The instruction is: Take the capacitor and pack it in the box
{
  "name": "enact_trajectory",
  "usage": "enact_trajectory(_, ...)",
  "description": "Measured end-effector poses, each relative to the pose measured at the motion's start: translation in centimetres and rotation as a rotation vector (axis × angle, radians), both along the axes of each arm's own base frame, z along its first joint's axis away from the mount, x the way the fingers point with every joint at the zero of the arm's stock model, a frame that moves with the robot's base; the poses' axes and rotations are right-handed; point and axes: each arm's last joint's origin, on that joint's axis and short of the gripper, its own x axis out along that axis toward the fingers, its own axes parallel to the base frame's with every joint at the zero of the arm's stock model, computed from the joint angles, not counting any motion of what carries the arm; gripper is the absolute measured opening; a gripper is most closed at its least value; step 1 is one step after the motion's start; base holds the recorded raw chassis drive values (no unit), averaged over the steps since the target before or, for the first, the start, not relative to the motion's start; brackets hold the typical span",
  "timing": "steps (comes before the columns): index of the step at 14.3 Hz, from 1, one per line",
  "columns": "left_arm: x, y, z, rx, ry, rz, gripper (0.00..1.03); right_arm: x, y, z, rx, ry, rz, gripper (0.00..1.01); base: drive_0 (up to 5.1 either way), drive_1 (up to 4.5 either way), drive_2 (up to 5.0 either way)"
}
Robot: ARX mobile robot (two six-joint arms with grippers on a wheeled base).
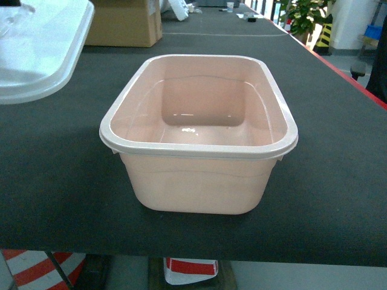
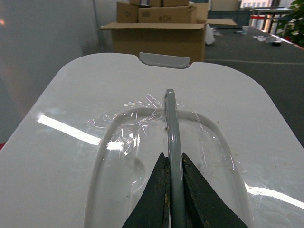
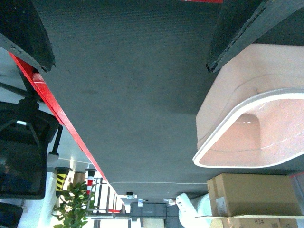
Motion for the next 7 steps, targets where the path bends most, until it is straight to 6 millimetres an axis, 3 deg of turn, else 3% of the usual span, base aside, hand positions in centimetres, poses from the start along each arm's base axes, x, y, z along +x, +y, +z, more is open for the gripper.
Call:
enact_trajectory(3,-1.2,-5.9,1.7,-0.038,0.025,-0.052,0.02,0.0,0.0,0.0,0.000,0.000,0.000,0.98,0.0,0.00,0.0)
enact_trajectory(7,-1.7,-14.7,1.4,-0.067,0.036,-0.138,0.02,0.0,0.0,0.0,0.000,0.000,0.000,0.98,0.0,0.00,0.0)
